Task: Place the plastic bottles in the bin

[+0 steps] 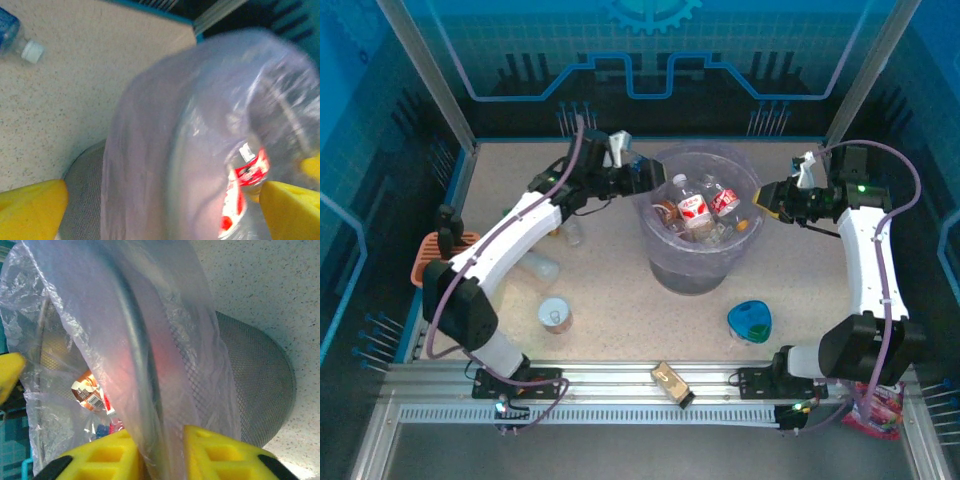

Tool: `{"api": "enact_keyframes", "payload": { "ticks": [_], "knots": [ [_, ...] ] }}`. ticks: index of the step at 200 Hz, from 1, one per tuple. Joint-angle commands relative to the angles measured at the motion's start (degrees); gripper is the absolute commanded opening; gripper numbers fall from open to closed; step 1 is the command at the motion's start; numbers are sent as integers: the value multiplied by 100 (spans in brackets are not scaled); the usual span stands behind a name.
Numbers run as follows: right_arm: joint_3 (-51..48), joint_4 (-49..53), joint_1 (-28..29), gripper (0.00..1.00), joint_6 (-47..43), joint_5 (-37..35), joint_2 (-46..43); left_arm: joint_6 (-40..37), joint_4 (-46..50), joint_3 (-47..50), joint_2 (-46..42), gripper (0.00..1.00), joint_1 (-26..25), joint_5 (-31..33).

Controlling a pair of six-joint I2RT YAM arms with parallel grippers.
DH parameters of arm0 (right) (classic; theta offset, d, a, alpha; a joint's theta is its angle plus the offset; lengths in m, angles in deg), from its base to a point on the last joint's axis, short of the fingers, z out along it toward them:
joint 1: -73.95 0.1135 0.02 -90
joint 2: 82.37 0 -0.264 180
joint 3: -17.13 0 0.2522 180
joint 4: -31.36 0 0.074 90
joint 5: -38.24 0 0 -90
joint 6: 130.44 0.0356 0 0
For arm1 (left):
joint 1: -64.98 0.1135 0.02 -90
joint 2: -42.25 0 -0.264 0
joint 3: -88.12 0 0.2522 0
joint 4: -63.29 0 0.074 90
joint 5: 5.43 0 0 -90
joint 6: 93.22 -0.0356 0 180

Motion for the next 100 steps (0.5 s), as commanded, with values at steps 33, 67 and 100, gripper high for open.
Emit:
{"api": "enact_keyframes", "payload": {
  "ticks": [33, 67, 100],
  "knots": [
    [0, -49, 106, 18, 45, -48, 17, 1159, -1121, 577, -309, 99, 1100, 97],
    [39, -44, 174, 15, 46, -71, -17, 1533, -919, -108, 964, 99, 1295, 672],
    [54, -27, 279, 15, 58, -220, -73, 2006, -469, -1285, 2350, 99, 1282, 993]
  ]
}}
